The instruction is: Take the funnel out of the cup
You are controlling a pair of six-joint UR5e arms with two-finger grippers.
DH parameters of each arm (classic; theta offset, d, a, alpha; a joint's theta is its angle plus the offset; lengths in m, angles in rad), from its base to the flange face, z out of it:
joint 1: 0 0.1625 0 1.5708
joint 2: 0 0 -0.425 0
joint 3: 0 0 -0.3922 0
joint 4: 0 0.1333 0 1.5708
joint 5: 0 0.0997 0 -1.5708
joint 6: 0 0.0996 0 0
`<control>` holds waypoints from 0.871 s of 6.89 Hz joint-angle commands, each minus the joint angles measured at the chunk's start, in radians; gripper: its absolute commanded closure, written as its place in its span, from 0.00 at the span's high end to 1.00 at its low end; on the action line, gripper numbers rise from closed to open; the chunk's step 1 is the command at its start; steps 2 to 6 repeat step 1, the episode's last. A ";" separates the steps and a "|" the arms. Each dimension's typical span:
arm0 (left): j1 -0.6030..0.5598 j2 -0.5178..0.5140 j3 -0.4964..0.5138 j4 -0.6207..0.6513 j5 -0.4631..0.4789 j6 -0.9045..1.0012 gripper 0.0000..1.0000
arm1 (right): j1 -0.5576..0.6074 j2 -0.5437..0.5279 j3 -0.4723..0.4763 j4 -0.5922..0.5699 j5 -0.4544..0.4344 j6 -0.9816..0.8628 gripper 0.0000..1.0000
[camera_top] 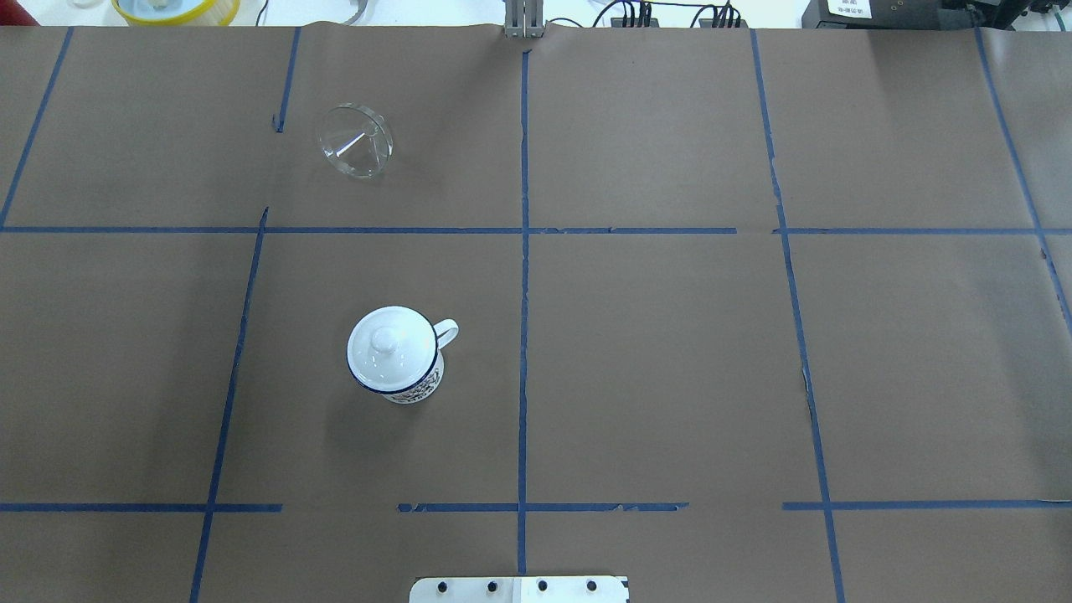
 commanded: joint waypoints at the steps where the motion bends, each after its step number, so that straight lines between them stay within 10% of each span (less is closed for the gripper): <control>1: 0.000 0.009 0.000 0.002 0.000 0.000 1.00 | 0.000 0.000 0.000 0.000 0.000 0.000 1.00; 6: 0.000 0.009 0.000 0.002 0.000 0.000 1.00 | 0.000 0.000 0.000 0.000 0.000 0.000 1.00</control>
